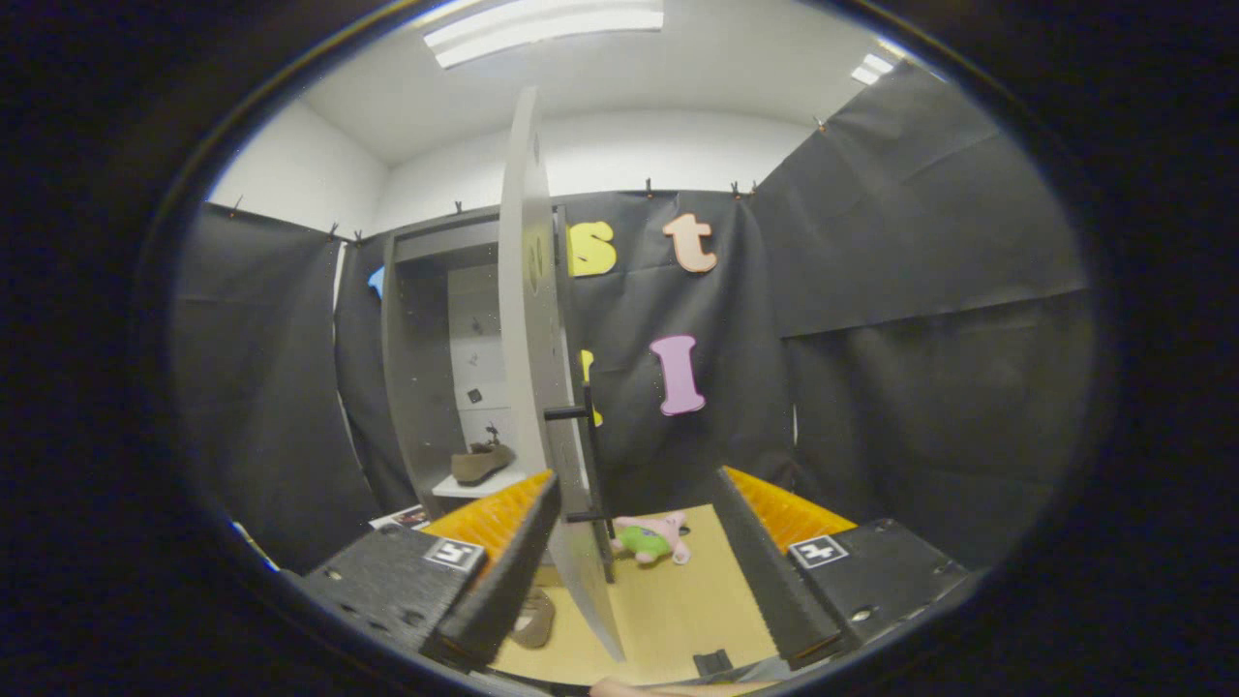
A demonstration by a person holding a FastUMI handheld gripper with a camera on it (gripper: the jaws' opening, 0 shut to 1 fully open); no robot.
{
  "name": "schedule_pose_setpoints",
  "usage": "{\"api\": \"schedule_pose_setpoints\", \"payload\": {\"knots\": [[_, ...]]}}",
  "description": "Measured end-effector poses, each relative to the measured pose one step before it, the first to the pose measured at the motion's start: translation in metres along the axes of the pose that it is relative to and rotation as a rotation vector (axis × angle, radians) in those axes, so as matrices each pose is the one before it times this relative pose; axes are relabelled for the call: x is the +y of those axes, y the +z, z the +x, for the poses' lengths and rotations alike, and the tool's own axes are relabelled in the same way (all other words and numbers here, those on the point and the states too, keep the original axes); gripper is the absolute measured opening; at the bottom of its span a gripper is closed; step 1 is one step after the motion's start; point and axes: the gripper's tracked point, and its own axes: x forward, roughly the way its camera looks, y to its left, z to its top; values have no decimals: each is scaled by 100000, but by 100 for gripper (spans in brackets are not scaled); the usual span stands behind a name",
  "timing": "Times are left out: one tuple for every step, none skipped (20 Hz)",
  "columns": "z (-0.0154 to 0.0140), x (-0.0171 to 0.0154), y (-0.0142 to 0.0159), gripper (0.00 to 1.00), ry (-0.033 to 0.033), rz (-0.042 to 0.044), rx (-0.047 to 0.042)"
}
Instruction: Open the shoe cabinet door, grab the shoes and put them into the shoe cabinet, then close the shoe cabinet door.
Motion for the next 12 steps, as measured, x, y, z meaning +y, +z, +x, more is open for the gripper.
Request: {"api": "schedule_pose_setpoints", "payload": {"knots": [[-289, 908, -16, 100, 388, -1051, -2240], [-759, 1234, 59, 100, 1847, -1147, -2002], [-889, 1132, -404, 100, 1432, -480, -1155], [-752, 1094, -461, 100, 1973, 6, -697], [-731, 1285, -438, 100, 2114, 500, -887], [-604, 1353, -540, 100, 2408, -257, -262], [-418, 1651, -558, 100, 3510, -1354, -1195], [-100, 1658, -575, 100, 3603, -2825, -926], [-29, 1412, -1063, 100, 2849, -3509, 682], [62, 1155, -1101, 100, 1662, -1997, 1142], [263, 1153, -1254, 100, 1865, 82, 1535], [441, 1357, -1154, 100, 2502, 2764, 836]]}}
